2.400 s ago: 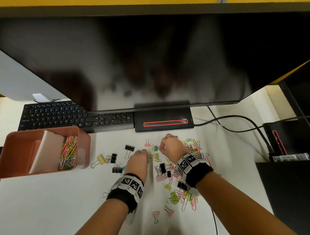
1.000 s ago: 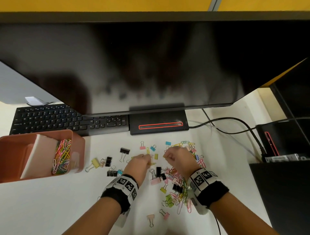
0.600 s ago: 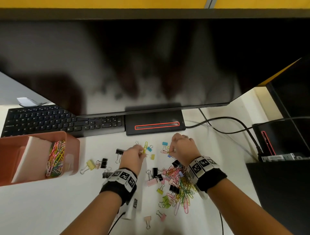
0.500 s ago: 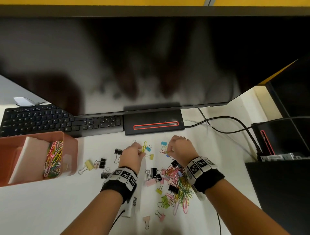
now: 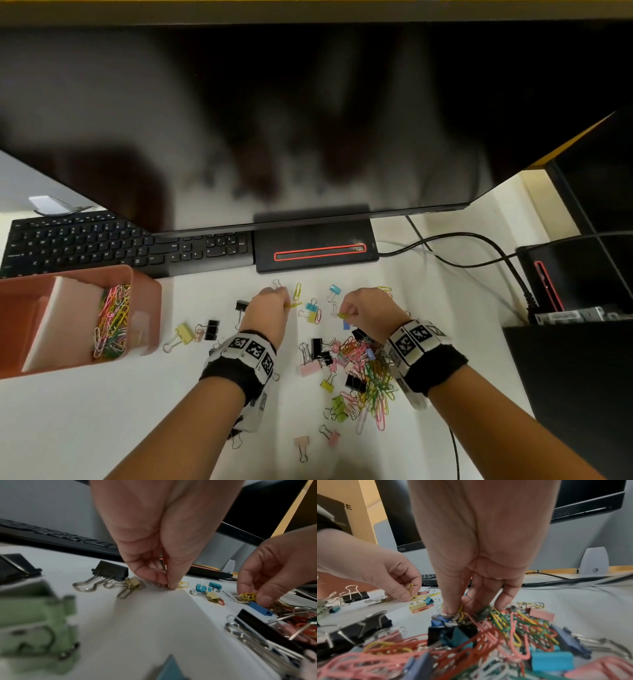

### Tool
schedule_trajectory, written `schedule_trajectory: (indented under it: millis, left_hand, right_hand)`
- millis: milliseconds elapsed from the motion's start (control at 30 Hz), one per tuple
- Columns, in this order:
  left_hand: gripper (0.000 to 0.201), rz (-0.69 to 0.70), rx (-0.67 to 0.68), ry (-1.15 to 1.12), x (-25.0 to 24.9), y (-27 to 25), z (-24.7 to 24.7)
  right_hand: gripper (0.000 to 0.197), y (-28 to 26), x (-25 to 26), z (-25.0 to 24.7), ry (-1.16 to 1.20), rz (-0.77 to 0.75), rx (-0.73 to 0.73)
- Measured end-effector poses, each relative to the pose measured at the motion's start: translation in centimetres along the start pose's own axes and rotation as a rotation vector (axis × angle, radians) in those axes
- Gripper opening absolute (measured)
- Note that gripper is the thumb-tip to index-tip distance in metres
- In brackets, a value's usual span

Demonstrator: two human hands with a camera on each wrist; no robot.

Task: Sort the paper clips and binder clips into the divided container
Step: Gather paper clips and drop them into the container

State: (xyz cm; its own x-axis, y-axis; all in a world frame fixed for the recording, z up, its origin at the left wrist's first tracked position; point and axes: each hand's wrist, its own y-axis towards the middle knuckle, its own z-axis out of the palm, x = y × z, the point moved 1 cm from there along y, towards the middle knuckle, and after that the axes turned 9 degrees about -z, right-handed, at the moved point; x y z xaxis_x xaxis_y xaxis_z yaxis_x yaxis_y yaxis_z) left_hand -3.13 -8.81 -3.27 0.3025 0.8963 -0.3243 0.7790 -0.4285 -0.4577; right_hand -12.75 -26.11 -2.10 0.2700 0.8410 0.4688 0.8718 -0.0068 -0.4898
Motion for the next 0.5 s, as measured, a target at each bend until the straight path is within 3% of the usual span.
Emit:
schedule_trajectory:
  millis: [133,233,367,500]
  left_hand:
    - [0.010,0.006,-0.014,-0.262,0.2,-1.2,-0.5]
    - [0.021,-0.006,-0.084,-0.377,-0.5,-0.8,-0.7]
    - [0.028,-0.069,-0.059,-0.260,-1.1,0.8,0.2]
    - [0.017,-0.035,-0.062,-0.117,-1.5,1.4,0.5]
  right_hand:
    - [0.019,-0.5,0.0,0.0,-0.028,0.002,-0.031]
    - [0.019,-1.0,0.1,-0.4,0.052,-0.015,-0.091]
    - [0.015,-1.7,0.3,-1.0,0.156,-0.041,-0.173]
    - [0.015,-2.0,0.6,-1.5,0.159,-0.057,-0.174]
